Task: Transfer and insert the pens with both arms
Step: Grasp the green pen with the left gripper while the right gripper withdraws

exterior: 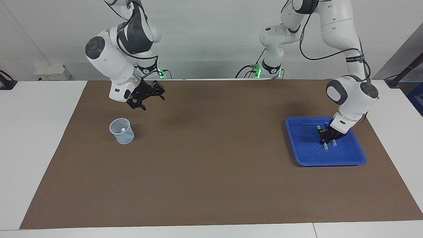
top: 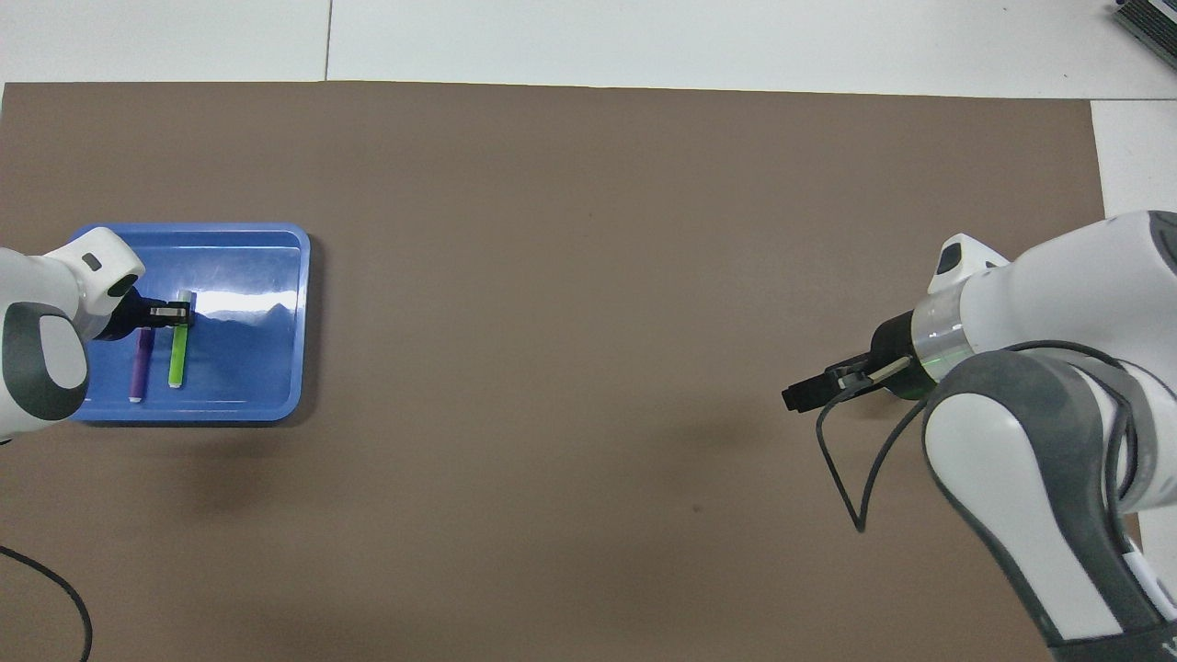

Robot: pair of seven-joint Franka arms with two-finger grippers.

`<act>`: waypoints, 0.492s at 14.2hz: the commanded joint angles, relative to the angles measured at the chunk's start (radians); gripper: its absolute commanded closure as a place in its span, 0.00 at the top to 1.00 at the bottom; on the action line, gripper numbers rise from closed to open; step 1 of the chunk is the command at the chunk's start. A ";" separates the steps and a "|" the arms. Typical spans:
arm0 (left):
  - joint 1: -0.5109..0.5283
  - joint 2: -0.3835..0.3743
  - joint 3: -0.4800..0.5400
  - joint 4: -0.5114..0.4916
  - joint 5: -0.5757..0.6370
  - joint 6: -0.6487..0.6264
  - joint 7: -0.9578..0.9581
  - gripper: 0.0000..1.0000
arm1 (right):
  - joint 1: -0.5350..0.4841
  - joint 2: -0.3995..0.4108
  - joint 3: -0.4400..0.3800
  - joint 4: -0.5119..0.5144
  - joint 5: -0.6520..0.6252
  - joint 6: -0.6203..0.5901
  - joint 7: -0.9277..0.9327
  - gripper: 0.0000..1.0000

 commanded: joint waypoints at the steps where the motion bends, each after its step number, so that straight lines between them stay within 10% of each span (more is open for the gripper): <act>1: -0.001 0.021 -0.007 0.029 0.008 -0.016 -0.044 0.00 | 0.002 -0.010 -0.001 0.001 0.061 -0.001 0.102 1.00; 7: -0.015 0.010 -0.011 0.198 0.006 -0.277 -0.188 0.00 | 0.040 -0.010 -0.001 0.001 0.133 0.030 0.274 1.00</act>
